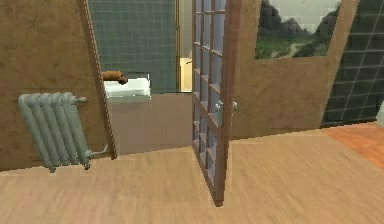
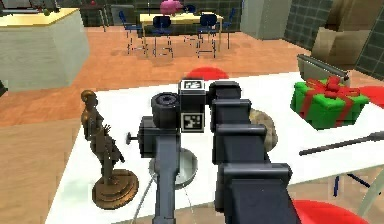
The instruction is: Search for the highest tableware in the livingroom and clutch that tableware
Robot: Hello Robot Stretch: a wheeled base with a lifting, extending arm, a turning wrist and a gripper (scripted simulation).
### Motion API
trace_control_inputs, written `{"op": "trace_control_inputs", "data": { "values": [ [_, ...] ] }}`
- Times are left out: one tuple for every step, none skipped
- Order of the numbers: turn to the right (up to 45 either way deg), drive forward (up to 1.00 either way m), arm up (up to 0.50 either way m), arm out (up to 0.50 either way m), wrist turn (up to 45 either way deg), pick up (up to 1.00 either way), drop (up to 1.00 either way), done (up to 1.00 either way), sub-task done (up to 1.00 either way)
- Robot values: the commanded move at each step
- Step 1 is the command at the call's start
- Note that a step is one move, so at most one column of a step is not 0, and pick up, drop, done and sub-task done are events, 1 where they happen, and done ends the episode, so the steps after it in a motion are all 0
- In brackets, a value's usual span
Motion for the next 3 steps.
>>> {"op": "trace_control_inputs", "data": {
  "values": [
    [0.0, 0.00, 0.00, 0.00, 45.0, 0.00, 0.00, 0.00, 0.00],
    [0.0, 0.00, 0.00, 0.00, 45.0, 0.00, 0.00, 0.00, 0.00],
    [0.0, 0.00, 0.00, 0.00, 45.0, 0.00, 0.00, 0.00, 0.00]
  ]
}}
